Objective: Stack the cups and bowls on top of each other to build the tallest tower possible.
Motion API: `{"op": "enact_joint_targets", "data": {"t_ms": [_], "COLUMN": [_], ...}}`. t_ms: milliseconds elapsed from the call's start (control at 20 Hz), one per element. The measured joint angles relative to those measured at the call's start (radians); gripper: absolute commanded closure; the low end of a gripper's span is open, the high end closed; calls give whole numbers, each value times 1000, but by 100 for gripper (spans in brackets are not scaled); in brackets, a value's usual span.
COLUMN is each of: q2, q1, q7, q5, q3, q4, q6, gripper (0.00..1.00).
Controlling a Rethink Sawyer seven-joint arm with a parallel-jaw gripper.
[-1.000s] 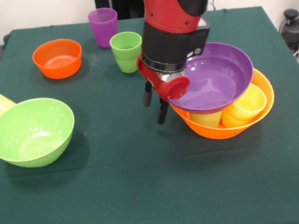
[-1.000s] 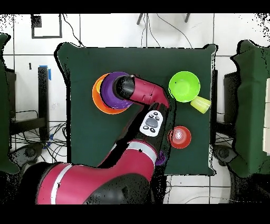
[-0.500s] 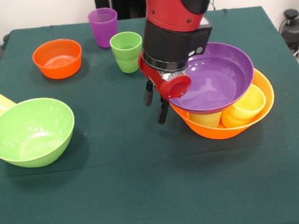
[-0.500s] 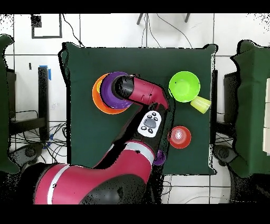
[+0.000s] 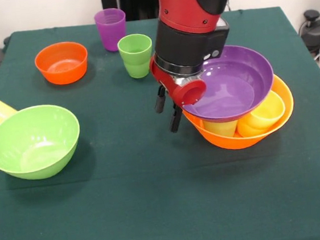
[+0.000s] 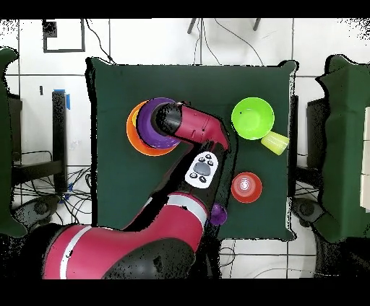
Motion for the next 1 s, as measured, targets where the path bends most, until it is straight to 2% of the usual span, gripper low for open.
{"op": "enact_joint_targets", "data": {"t_ms": [1000], "q2": [22], "q1": [35], "q7": [0], "q5": [73], "q3": [-41], "q4": [0], "q6": [0], "gripper": [0]}}
